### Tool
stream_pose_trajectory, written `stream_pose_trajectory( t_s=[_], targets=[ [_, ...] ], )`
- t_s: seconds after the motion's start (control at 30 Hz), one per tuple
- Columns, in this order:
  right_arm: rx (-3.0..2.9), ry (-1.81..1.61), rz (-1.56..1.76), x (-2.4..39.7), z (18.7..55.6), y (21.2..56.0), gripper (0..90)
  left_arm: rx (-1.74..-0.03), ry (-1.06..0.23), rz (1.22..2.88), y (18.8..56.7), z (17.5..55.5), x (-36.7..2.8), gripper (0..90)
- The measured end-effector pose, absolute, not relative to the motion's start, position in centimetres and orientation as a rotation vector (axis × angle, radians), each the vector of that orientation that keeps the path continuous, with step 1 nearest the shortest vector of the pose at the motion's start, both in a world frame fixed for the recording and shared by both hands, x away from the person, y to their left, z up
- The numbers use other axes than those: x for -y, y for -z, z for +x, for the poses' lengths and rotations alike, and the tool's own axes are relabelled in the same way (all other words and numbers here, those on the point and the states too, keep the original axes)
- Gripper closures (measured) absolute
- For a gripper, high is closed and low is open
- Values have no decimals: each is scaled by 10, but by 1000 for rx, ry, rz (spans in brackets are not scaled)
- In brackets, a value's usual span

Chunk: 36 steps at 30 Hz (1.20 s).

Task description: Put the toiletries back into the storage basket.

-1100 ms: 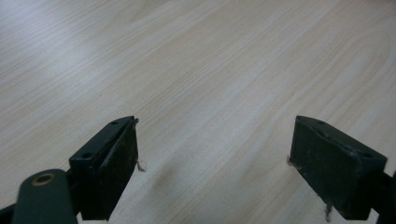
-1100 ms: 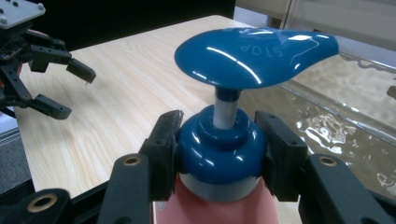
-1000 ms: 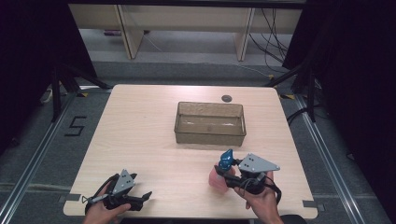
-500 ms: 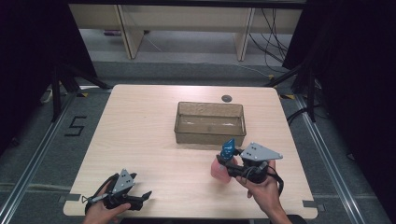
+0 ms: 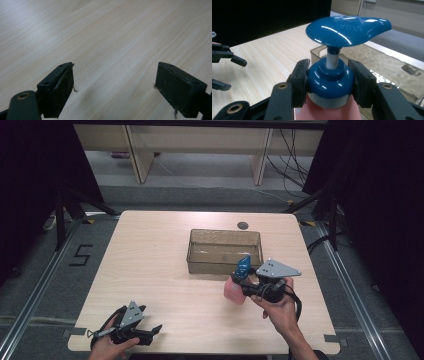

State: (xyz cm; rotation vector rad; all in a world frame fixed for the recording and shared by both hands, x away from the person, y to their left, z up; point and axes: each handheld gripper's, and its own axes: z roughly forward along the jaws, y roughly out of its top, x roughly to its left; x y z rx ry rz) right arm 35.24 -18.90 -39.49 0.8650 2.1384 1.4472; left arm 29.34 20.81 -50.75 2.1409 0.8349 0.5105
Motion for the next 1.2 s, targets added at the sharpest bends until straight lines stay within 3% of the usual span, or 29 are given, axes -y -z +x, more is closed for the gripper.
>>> stream_pose_trajectory(
  t_s=[1.2],
  targets=[
    [-2024,-1412,930,208,406,359,535,-807,-520,2149,507,294,-209,150]
  ],
)
